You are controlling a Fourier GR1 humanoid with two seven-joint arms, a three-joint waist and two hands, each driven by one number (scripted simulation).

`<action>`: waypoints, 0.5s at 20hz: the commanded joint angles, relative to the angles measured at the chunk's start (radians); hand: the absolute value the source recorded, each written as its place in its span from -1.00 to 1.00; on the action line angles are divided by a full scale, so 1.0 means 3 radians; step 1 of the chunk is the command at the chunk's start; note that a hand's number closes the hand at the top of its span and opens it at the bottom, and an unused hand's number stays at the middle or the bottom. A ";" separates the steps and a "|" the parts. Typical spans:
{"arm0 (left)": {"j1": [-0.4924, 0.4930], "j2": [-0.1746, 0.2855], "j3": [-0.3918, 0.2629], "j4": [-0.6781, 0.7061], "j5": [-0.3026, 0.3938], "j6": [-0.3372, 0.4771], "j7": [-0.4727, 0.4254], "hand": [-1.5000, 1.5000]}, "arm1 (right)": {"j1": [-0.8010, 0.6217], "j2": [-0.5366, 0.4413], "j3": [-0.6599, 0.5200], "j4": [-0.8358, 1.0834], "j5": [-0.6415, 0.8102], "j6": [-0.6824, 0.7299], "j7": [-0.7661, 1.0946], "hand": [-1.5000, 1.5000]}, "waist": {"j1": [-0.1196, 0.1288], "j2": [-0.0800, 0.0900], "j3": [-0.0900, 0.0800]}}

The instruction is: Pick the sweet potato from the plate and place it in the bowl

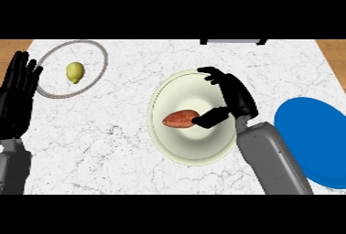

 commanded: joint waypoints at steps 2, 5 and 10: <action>-0.0063 0.0036 0.0040 0.0124 0.0039 -0.0060 -0.0047 0.00 | -0.0050 0.0176 -0.0314 0.0187 -0.0009 -0.0624 -0.0501 -1.00 | -0.0019 0.0002 -0.0001; -0.0006 -0.0088 -0.0012 0.0108 -0.0095 0.0109 -0.0144 0.00 | -0.0066 0.0039 -0.0637 -0.0069 -0.0216 -0.0649 -0.0470 -1.00 | -0.0060 -0.0010 -0.0002; 0.0150 -0.0005 0.0043 -0.0103 0.0036 -0.0040 -0.0033 0.00 | -0.0026 -0.0312 -0.1124 -0.0026 -0.0500 -0.0563 -0.0588 -1.00 | -0.0038 -0.0016 -0.0002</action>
